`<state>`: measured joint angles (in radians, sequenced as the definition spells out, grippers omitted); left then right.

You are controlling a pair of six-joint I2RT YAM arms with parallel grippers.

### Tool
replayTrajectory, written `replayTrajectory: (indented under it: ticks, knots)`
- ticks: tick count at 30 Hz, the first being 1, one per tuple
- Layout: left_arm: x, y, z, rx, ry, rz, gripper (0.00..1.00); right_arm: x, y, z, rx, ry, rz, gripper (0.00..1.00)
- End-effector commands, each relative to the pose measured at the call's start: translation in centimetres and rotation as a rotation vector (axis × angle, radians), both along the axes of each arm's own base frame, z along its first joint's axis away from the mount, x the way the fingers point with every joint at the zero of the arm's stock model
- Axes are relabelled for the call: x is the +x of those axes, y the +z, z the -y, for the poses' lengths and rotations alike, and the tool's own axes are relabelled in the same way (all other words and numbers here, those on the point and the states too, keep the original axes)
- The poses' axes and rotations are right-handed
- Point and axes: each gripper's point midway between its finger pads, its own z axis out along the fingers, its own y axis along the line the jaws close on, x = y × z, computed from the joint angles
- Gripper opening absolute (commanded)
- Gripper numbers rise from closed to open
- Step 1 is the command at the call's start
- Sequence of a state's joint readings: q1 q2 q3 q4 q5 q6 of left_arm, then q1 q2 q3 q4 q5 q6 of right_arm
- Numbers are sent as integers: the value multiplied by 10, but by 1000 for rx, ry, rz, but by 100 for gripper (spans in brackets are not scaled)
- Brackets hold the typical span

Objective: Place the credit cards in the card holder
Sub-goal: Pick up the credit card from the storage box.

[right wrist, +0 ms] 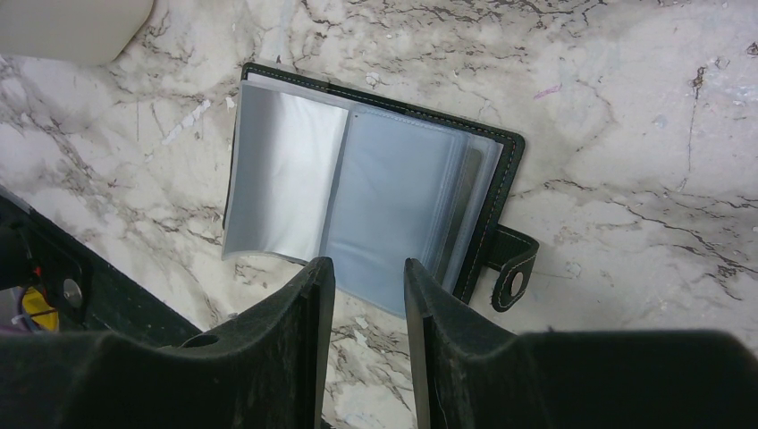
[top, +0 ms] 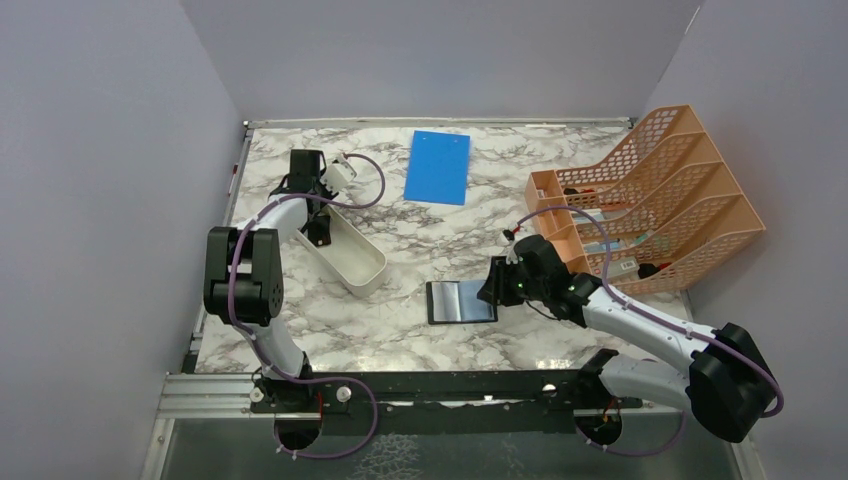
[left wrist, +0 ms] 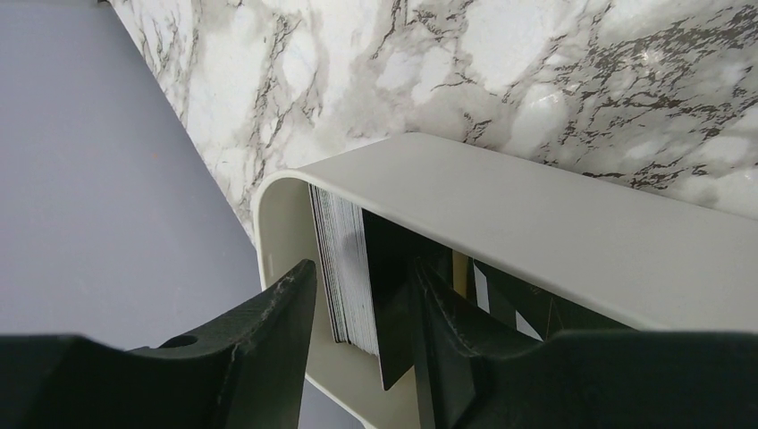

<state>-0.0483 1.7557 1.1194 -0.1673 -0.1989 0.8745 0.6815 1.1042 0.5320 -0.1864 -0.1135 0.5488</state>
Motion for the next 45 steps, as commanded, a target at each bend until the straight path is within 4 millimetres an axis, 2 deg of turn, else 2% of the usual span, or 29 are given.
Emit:
replayTrajectory:
  ticks: [1, 6, 15, 20, 24, 32, 36, 41, 45]
  knots:
    - [1, 24, -6, 40, 11, 49, 44, 8, 12, -4, 19, -3, 45, 40]
    - [1, 26, -5, 40, 5, 45, 40, 7, 11, -4, 19, -3, 41, 40]
    - [-1, 26, -1, 27, 1, 26, 20, 8, 9, -5, 20, 0, 37, 40]
    - [-4, 28, 11, -61, 11, -5, 10, 7, 6, -5, 16, 3, 32, 40]
    - [-8, 50, 23, -141, 21, 34, 0, 7, 7, -5, 18, 6, 33, 40]
    - [-23, 73, 42, -281, 32, 77, 0, 7, 12, -6, 24, 11, 41, 40]
    - [-27, 103, 57, -408, 42, 166, 0, 7, 16, -6, 31, 13, 45, 40]
    - [-32, 171, 68, -649, 130, 416, 0, 4, 23, -6, 42, 13, 49, 40]
    - [-48, 216, 85, -924, 203, 513, 0, 3, 25, -4, 43, 3, 50, 40]
